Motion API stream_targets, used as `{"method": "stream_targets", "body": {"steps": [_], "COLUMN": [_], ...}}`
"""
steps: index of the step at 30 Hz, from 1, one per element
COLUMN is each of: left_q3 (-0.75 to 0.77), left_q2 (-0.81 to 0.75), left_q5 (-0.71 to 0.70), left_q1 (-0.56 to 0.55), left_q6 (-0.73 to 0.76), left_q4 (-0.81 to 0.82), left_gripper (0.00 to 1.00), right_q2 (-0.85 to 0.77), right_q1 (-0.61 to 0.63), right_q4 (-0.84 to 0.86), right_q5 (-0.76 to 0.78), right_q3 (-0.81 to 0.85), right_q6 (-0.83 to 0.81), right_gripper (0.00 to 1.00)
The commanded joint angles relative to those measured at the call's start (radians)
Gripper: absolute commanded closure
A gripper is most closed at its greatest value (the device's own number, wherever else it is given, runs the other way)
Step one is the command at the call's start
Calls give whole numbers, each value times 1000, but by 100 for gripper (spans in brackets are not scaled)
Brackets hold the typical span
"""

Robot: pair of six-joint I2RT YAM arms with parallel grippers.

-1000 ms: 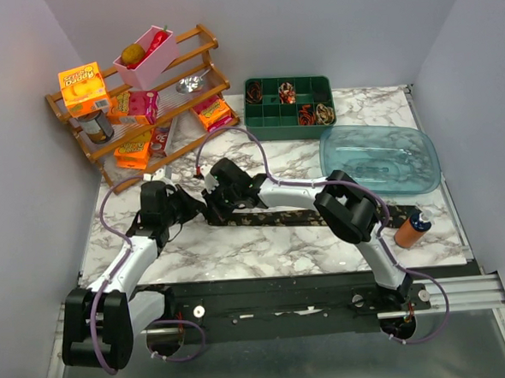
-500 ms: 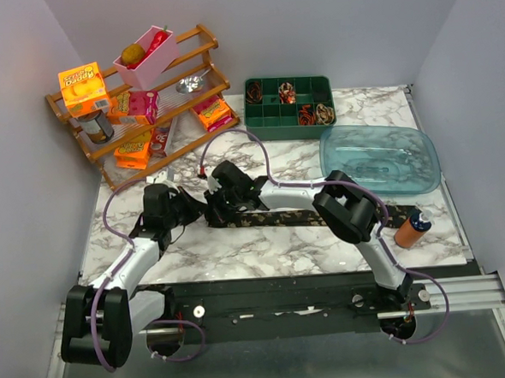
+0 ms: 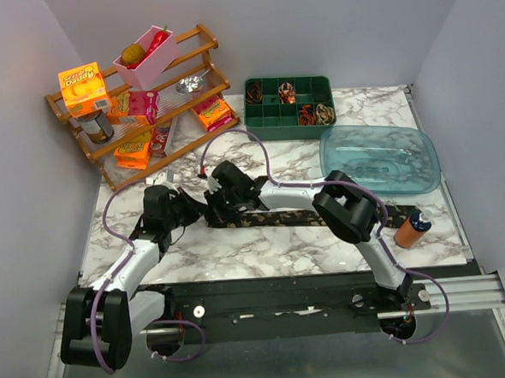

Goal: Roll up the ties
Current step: Roll the tie at the center of the board.

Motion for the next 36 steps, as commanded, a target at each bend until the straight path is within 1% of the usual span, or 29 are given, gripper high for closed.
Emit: {"method": "stream_targets", "body": {"steps": [1, 5, 8, 11, 14, 22, 29, 32, 33, 34, 36], "left_q3": [22, 41, 55, 73, 85, 85, 88, 84, 84, 82, 82], "left_q2": [-28, -30, -28, -25, -16, 4, 27, 35, 35, 35, 35], "left_q5": [-41, -102, -116, -133, -144, -139, -135, -132, -135, -136, -139], "left_q1": [-13, -13, -13, -13, -13, -13, -17, -19, -19, -19, -19], "left_q6": [16, 21, 21, 32, 36, 44, 55, 55, 56, 56, 58], "left_q4": [-53, -93, -100, -112, -116, -84, -74, -66, -67, -69, -70], "left_gripper": [88, 88, 88, 89, 89, 89, 89, 89, 89, 89, 89], "right_q2": [-51, -138, -184, -198, -189, -91, -63, -78, -92, -100, -121], "right_q1": [5, 3, 0, 0, 0, 0, -2, 0, -2, -2, 0], "right_q4": [-29, -32, -37, -41, -55, -118, -136, -136, -136, -133, -124], "right_q5": [66, 98, 130, 152, 161, 161, 181, 173, 167, 149, 133], "right_q3": [-20, -40, -48, -59, -57, -10, -11, -20, -25, -36, -52], "right_q6": [-43, -74, -97, -137, -161, -160, -155, -175, -184, -213, -240], "right_gripper": [99, 99, 99, 99, 99, 99, 99, 99, 99, 94, 90]}}
